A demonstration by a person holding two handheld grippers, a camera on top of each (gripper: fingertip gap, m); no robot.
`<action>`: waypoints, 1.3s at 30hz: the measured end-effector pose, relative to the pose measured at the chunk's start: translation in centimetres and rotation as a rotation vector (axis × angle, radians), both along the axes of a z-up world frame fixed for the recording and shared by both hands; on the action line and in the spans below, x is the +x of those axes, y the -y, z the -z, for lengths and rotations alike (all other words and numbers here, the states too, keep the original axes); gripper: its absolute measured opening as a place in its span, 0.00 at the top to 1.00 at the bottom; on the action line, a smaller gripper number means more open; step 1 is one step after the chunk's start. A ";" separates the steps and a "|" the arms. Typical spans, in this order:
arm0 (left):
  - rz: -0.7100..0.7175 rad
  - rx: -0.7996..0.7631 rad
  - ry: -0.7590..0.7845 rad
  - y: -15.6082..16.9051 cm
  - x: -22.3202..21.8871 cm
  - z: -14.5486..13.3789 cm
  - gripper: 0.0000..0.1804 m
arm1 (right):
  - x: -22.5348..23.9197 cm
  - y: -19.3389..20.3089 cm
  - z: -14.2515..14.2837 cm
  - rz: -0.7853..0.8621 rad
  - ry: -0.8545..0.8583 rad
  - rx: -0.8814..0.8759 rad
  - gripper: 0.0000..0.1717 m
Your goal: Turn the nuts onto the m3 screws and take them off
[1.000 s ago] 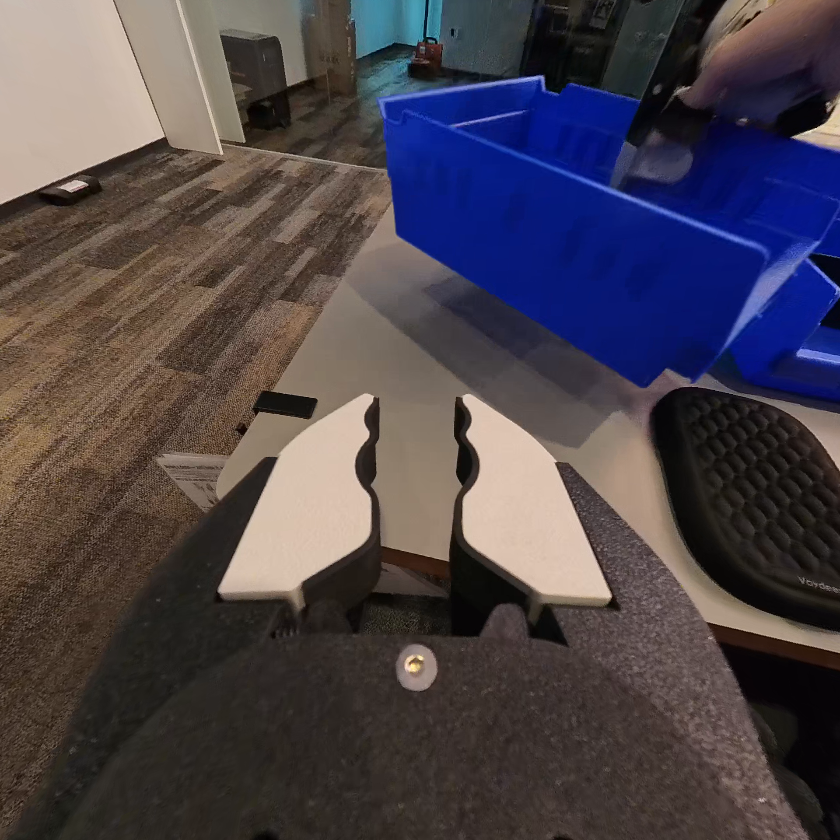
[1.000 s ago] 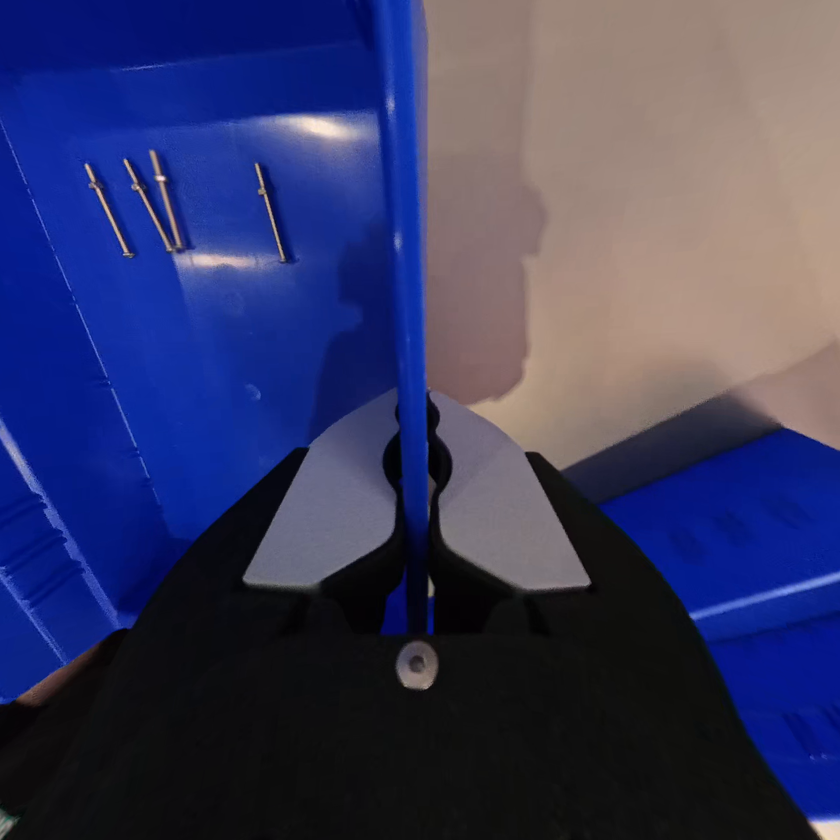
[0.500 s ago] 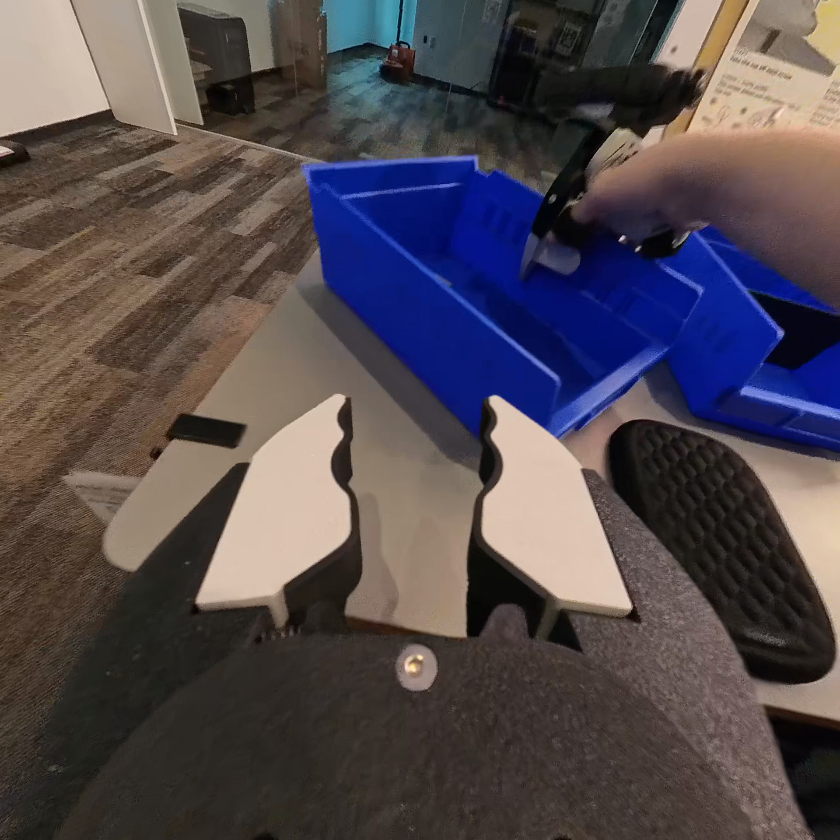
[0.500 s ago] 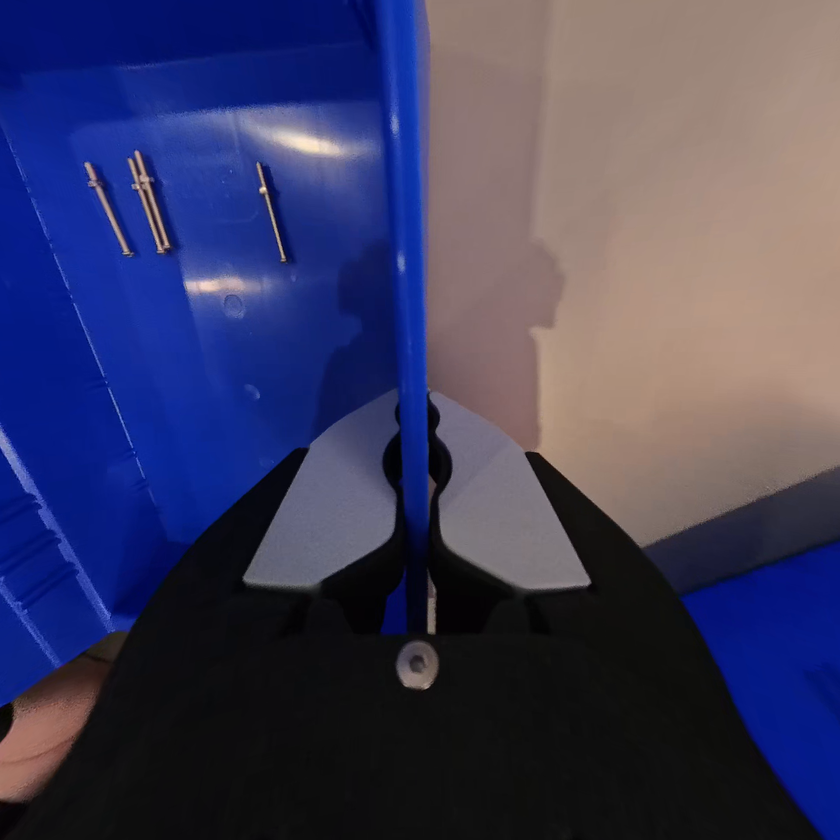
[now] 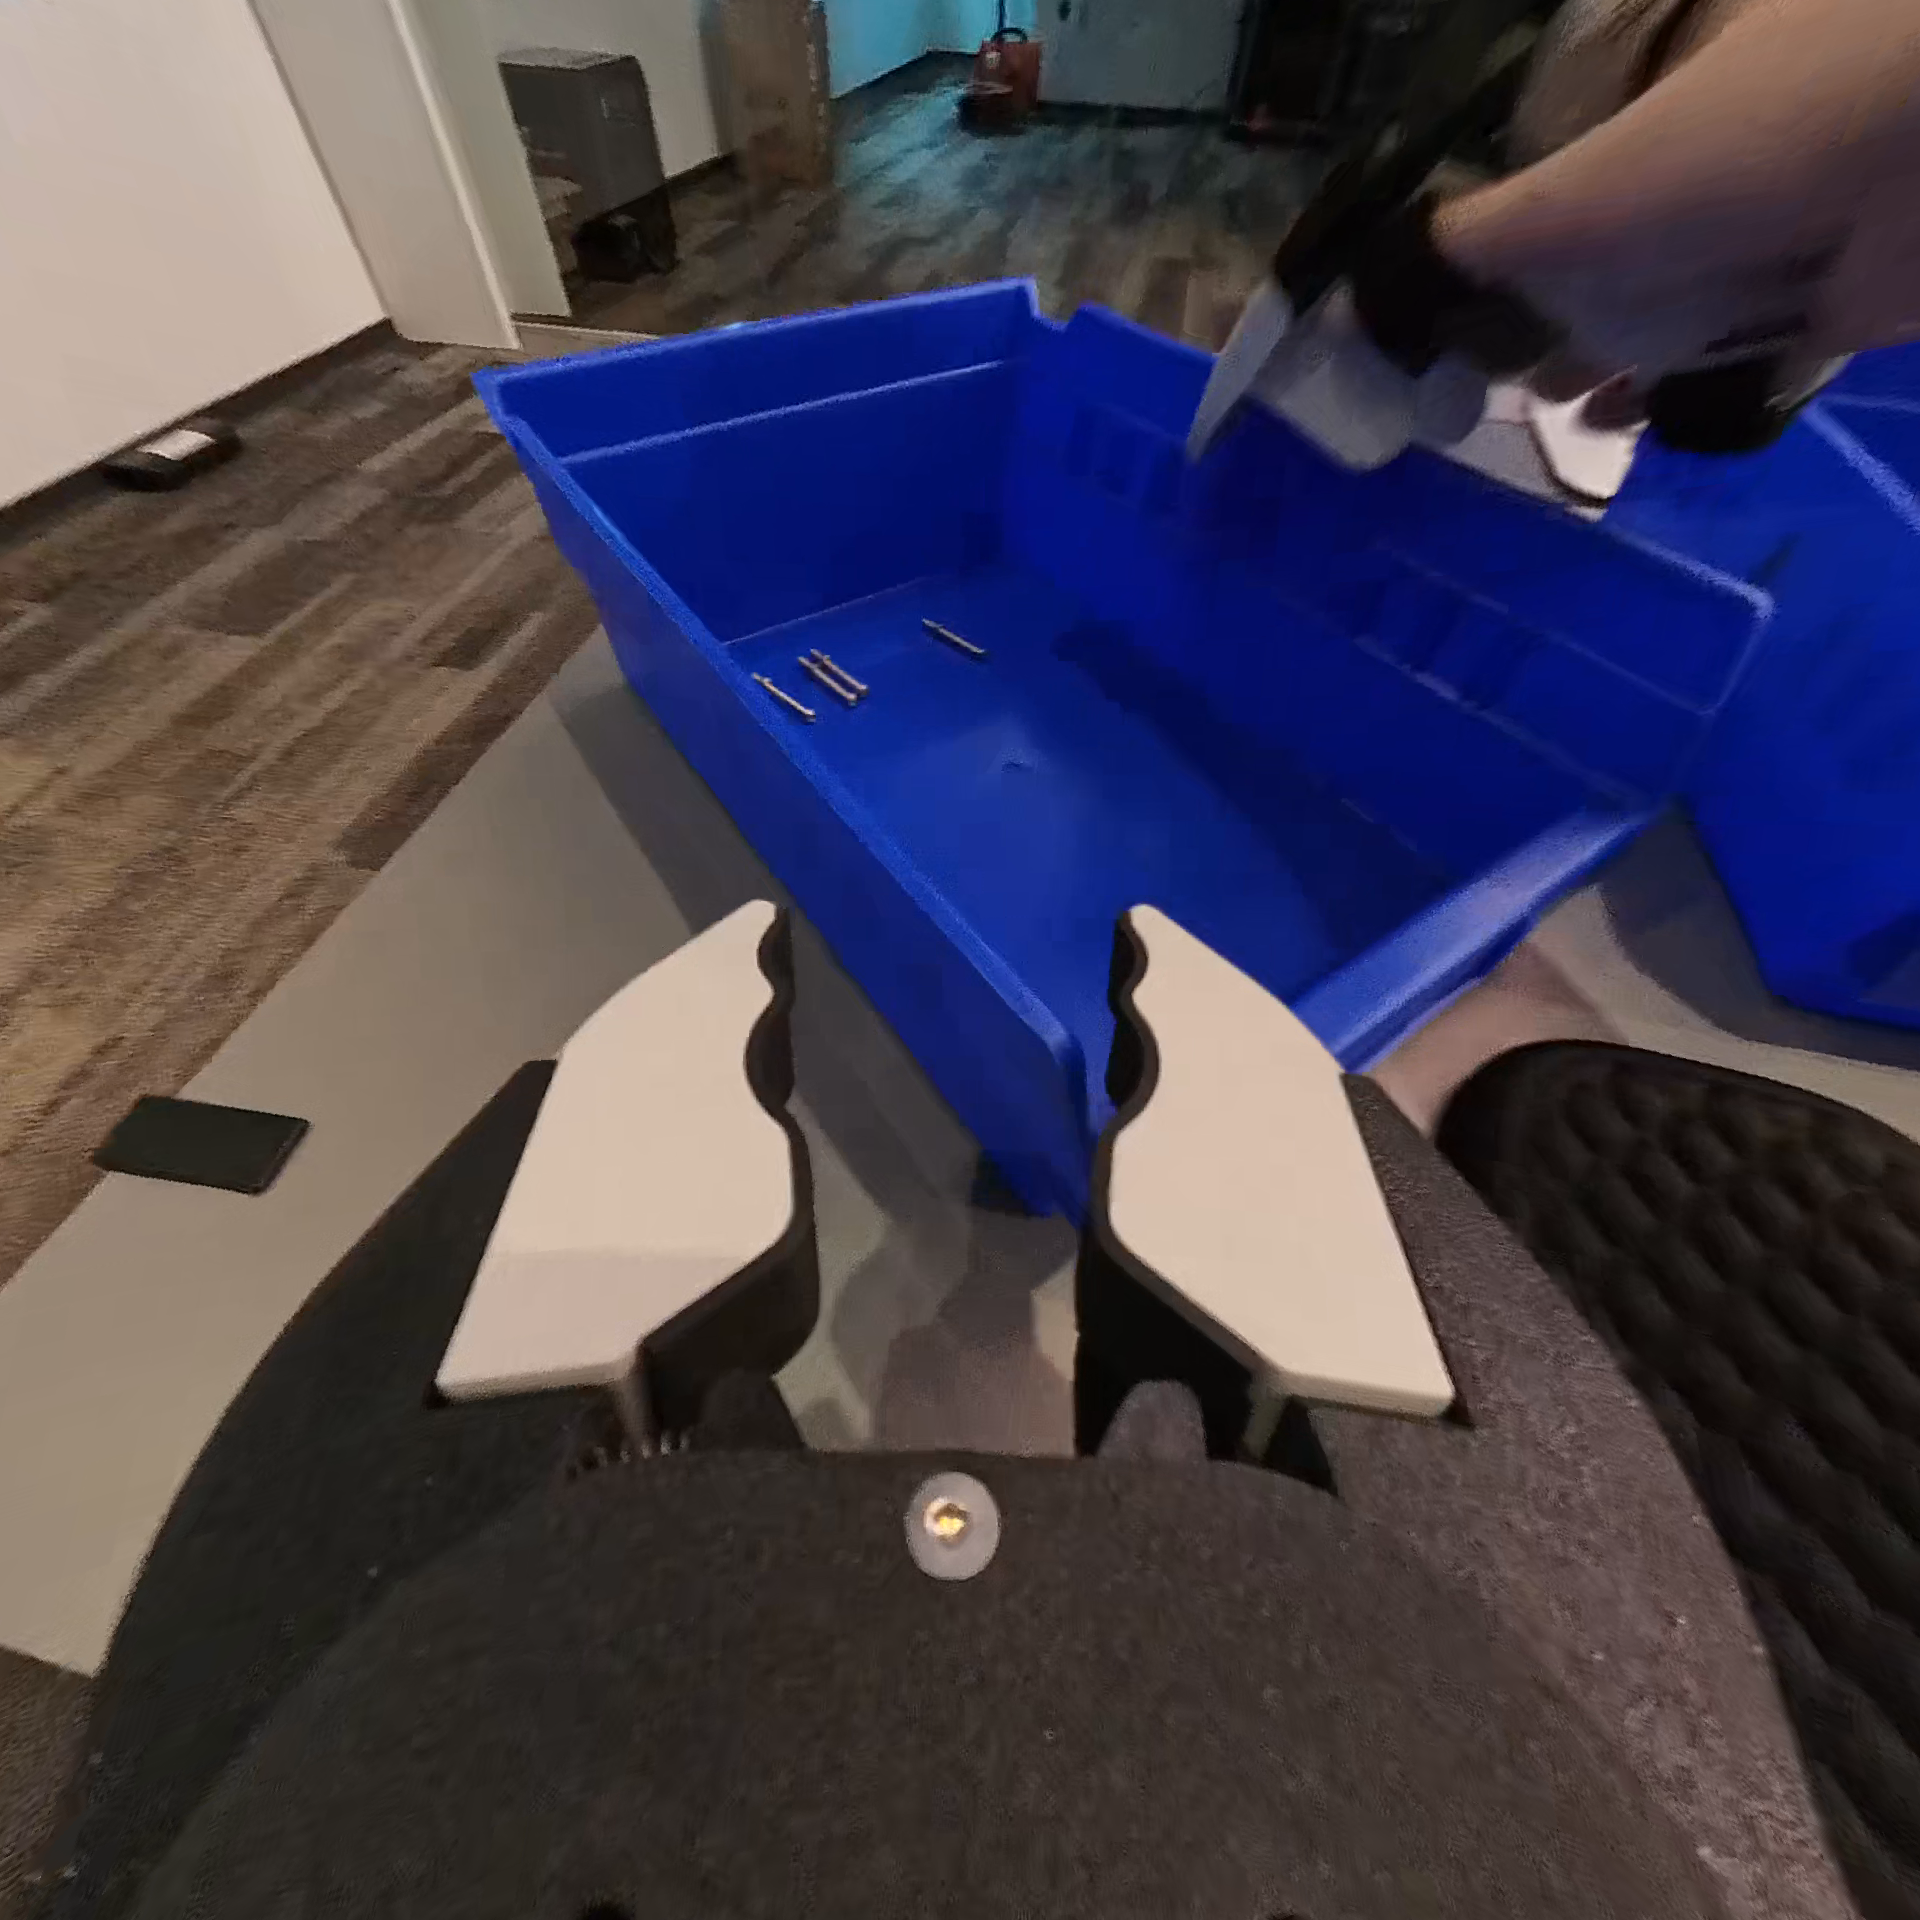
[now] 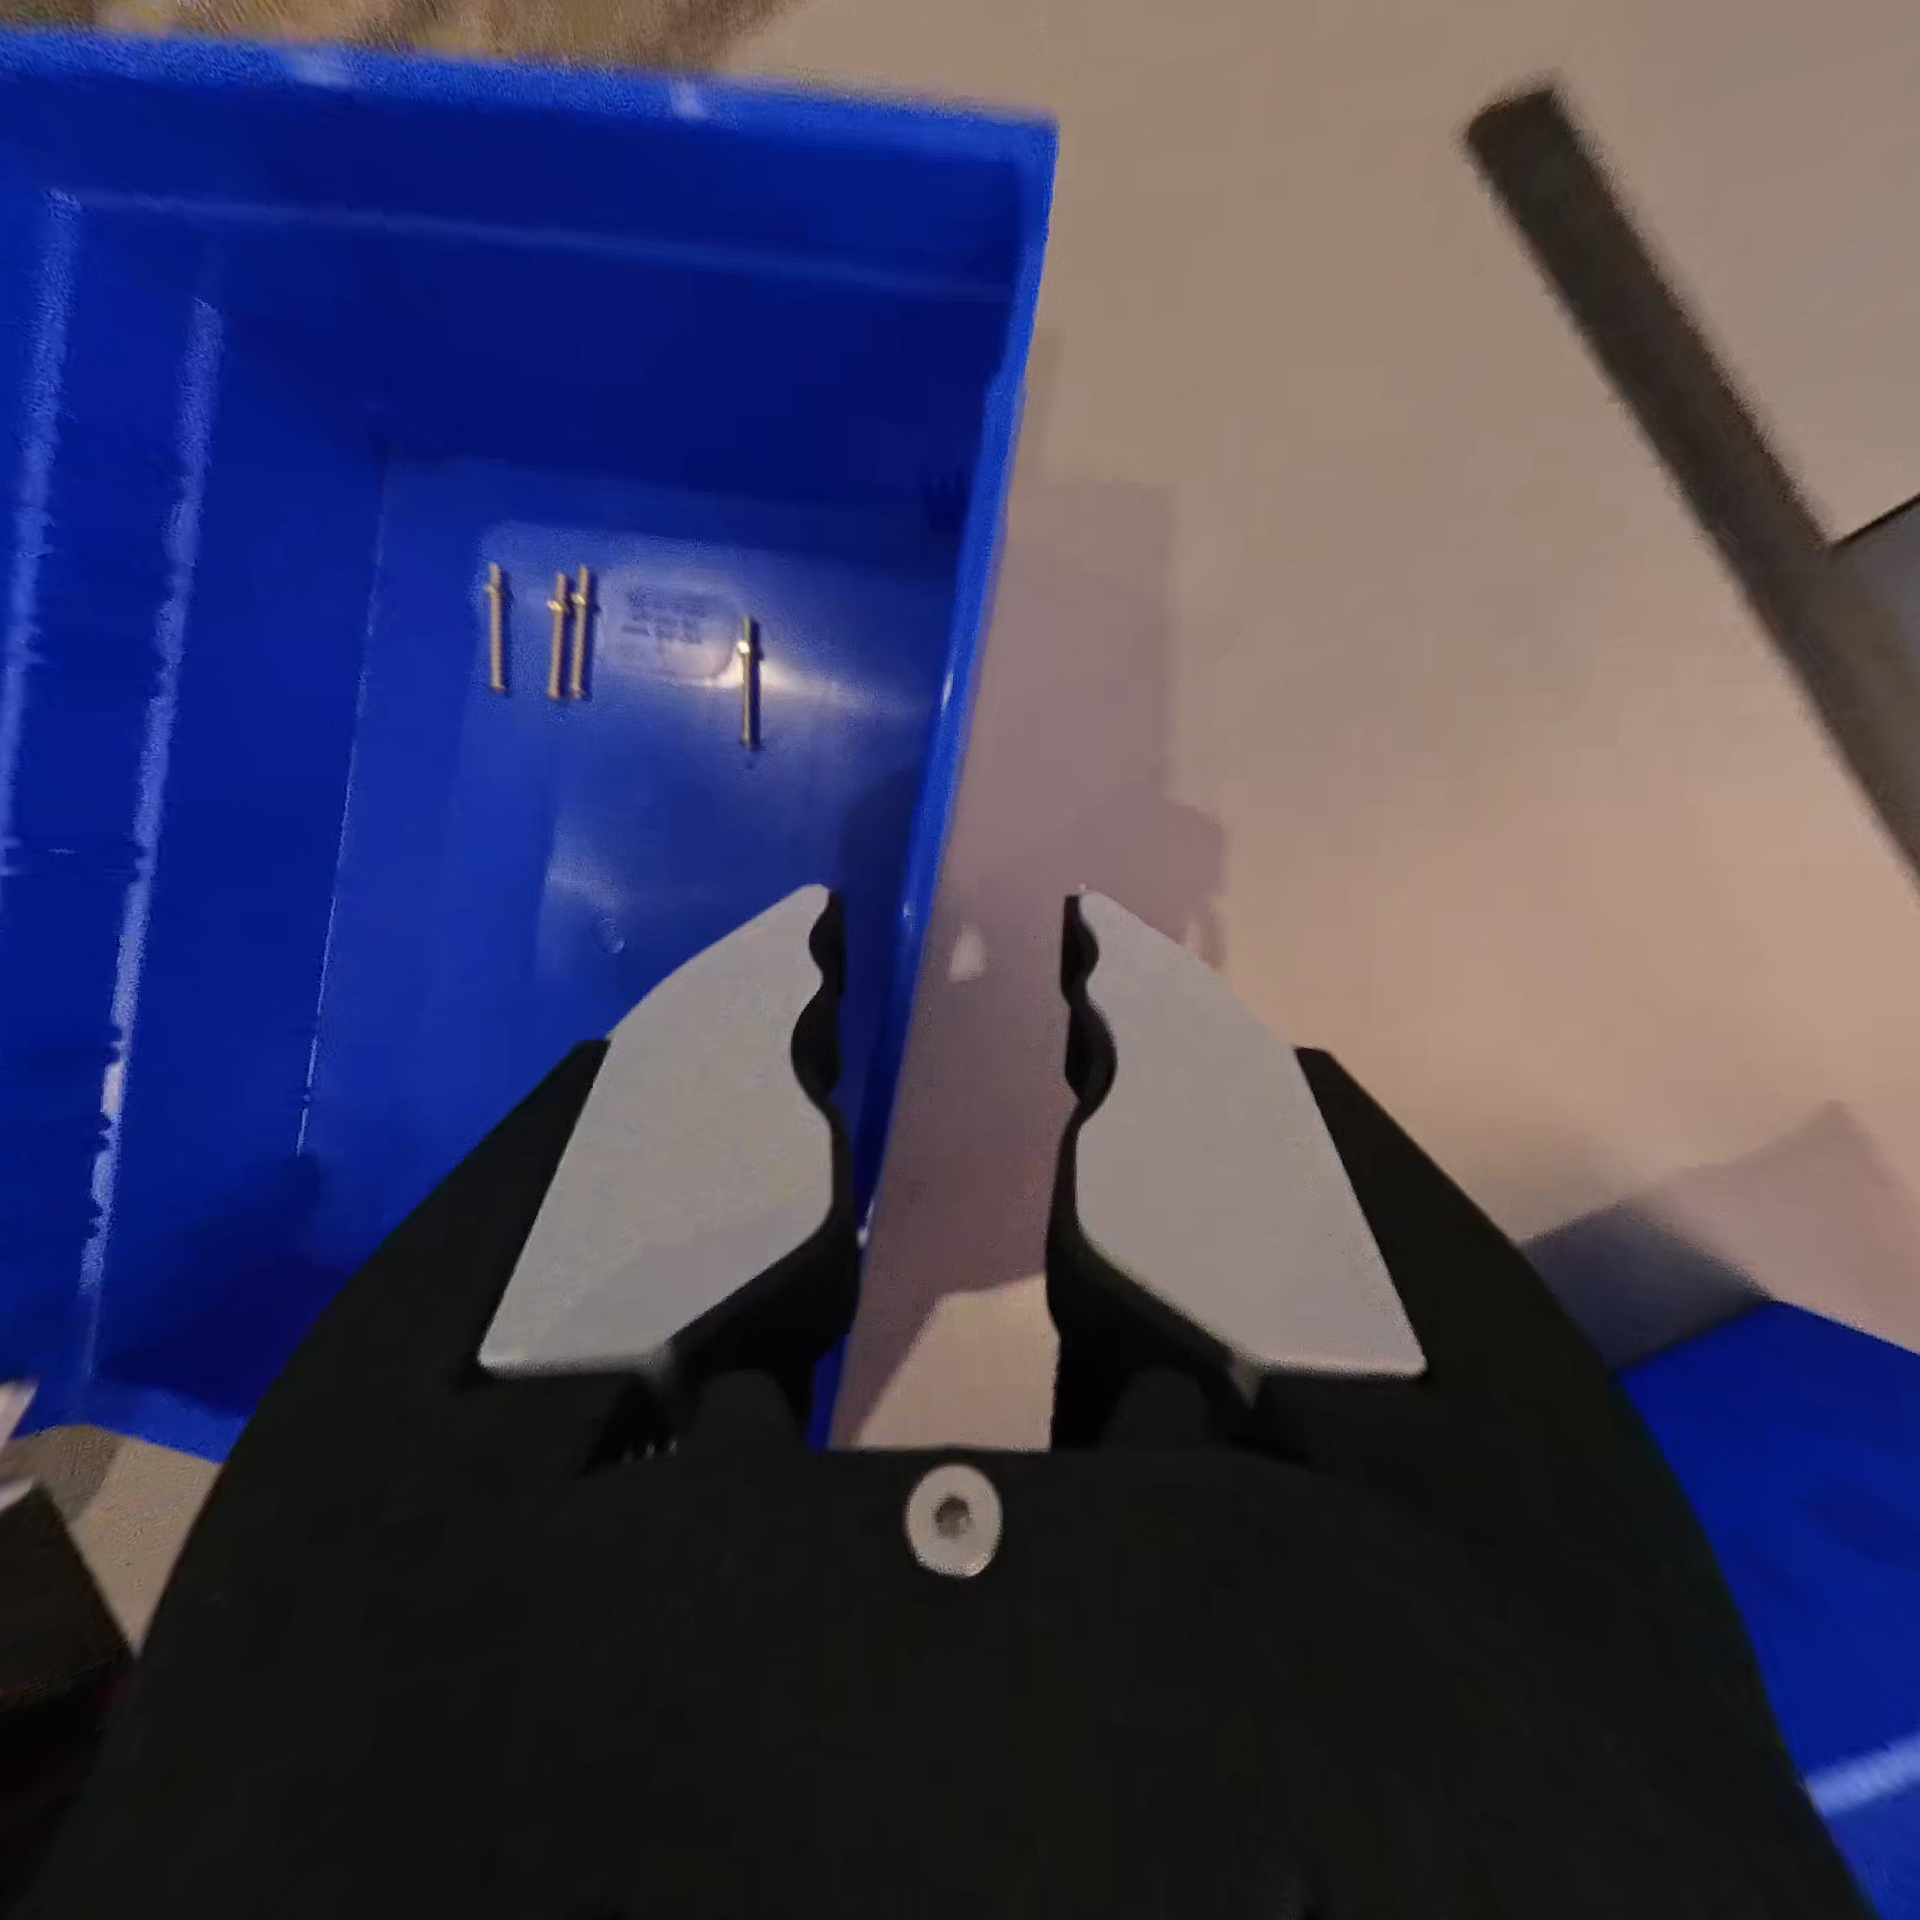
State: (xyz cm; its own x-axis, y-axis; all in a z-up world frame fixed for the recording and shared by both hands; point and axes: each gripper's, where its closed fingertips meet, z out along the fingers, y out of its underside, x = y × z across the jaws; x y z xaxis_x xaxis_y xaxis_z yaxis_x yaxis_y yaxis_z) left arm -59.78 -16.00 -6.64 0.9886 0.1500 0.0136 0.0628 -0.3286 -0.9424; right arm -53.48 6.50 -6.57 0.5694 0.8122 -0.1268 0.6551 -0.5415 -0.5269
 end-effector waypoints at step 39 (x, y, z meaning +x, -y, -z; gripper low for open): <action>0.221 -0.304 -0.123 -10.4 -14.7 1.2 0.94 | 40.8 8.1 -3.9 0.383 -0.150 0.268 0.57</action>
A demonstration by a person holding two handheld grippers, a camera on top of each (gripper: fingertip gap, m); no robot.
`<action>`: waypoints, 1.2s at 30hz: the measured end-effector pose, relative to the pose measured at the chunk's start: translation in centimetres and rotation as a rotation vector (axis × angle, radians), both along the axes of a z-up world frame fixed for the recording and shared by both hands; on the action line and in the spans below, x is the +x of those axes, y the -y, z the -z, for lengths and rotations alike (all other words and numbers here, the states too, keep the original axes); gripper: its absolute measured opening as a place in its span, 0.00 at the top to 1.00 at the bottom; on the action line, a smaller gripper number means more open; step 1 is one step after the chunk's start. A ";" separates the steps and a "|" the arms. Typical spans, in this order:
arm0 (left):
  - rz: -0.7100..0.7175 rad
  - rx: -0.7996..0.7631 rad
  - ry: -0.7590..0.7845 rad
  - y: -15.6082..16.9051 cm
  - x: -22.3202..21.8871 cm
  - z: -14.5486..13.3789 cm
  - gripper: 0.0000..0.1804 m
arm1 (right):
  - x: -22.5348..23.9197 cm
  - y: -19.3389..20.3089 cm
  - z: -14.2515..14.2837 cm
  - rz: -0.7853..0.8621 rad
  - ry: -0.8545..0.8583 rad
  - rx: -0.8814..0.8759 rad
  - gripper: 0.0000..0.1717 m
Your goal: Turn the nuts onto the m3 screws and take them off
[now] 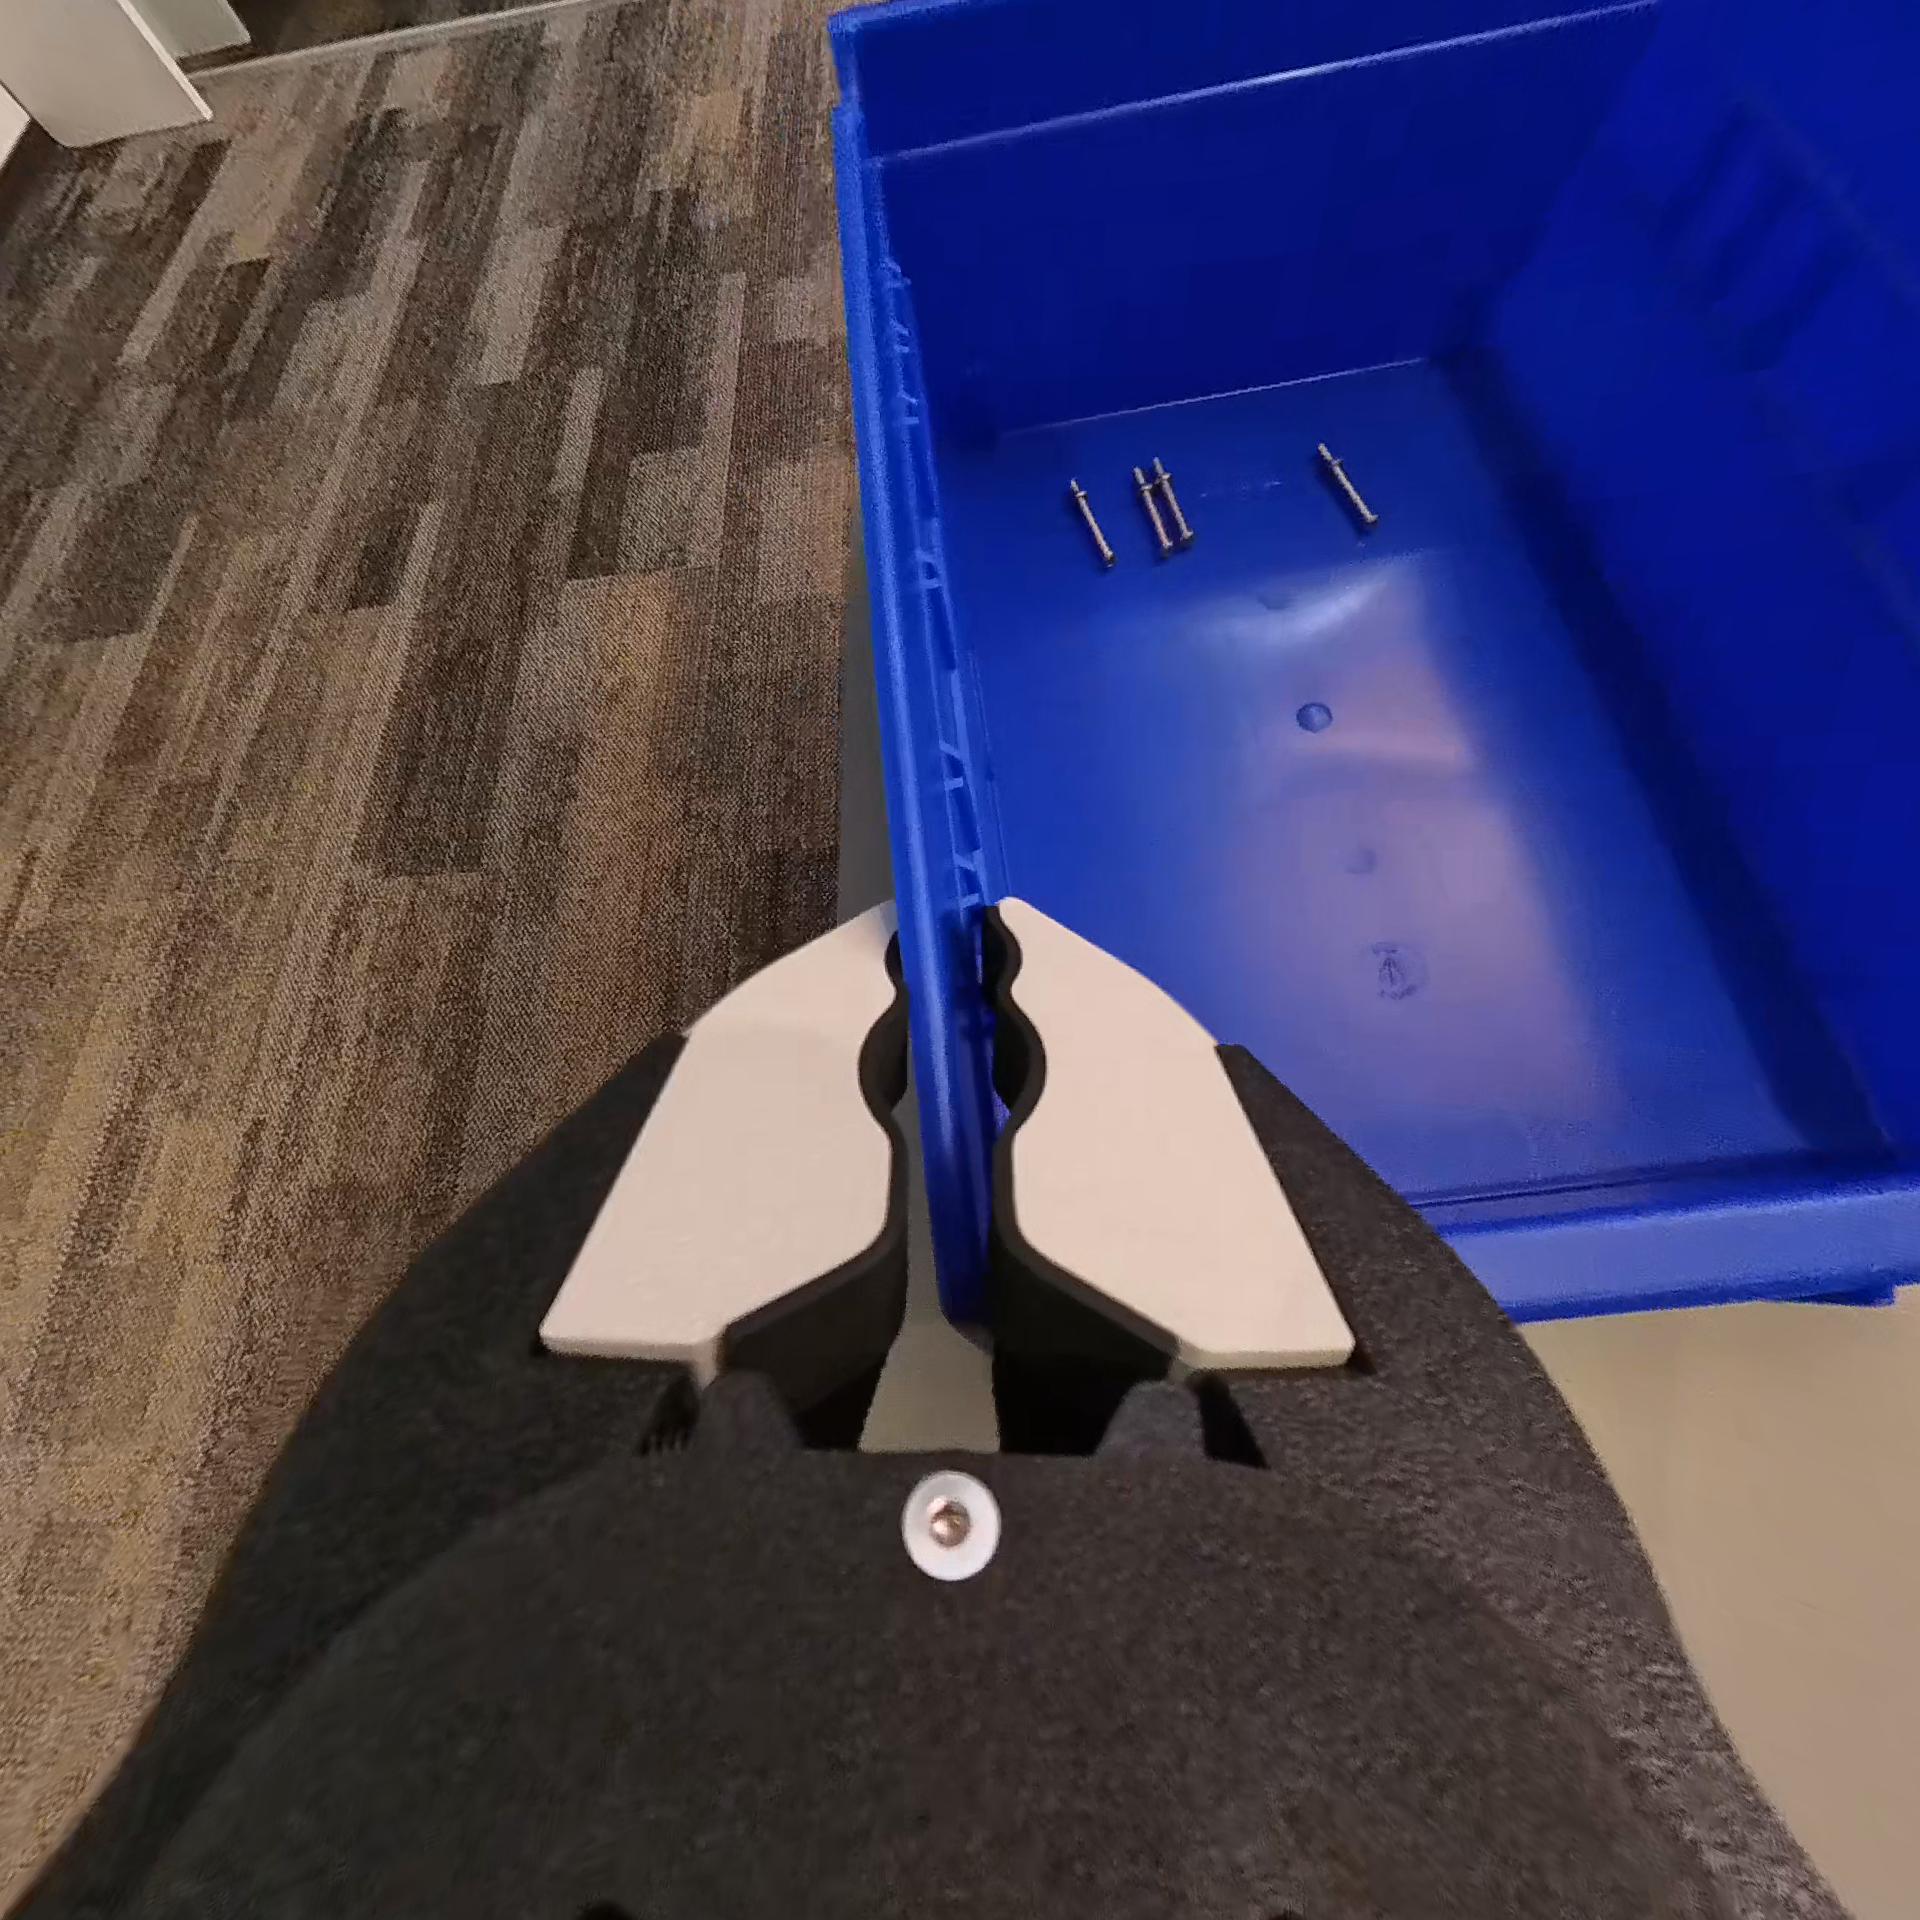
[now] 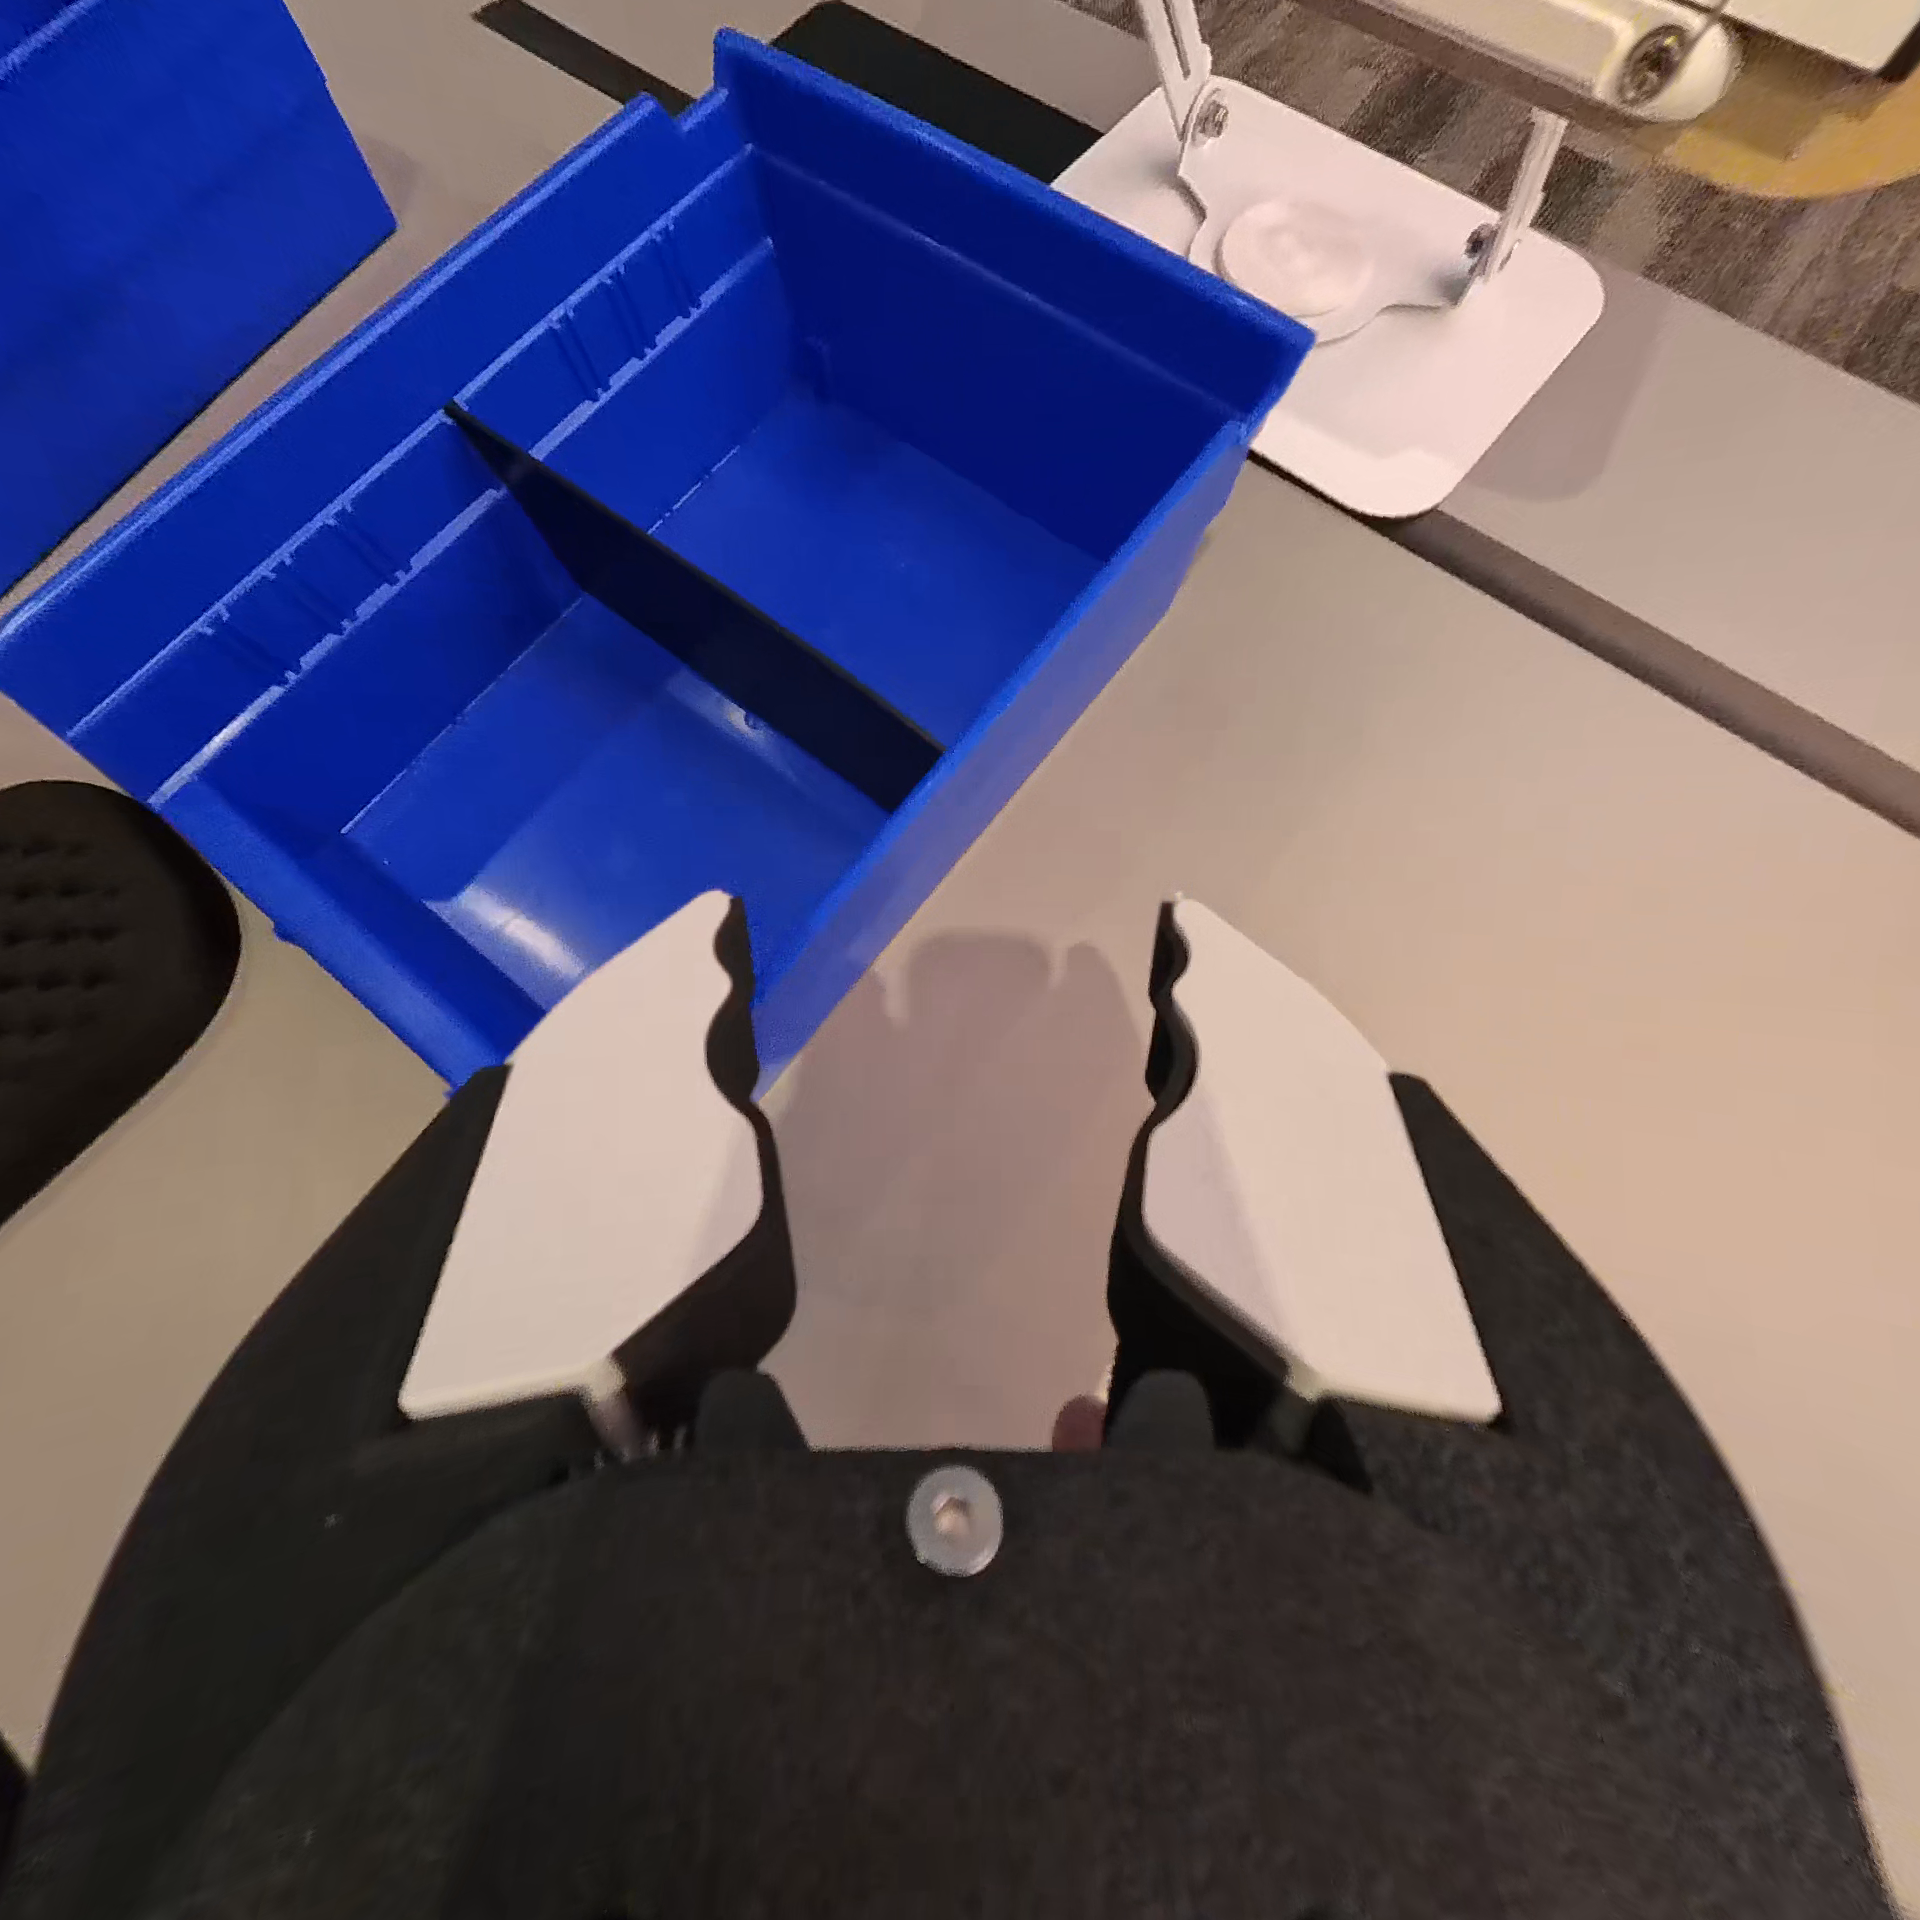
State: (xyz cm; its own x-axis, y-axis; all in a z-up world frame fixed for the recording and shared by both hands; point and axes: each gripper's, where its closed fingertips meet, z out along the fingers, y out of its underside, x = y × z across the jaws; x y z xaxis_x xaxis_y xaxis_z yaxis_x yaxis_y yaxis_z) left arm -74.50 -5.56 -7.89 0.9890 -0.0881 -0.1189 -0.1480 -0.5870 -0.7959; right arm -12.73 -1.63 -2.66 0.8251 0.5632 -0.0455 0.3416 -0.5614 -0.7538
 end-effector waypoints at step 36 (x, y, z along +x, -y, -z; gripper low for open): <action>-0.037 0.475 0.006 3.0 8.8 -17.0 0.81 | 2.5 -1.7 9.5 0.333 0.150 -0.621 0.97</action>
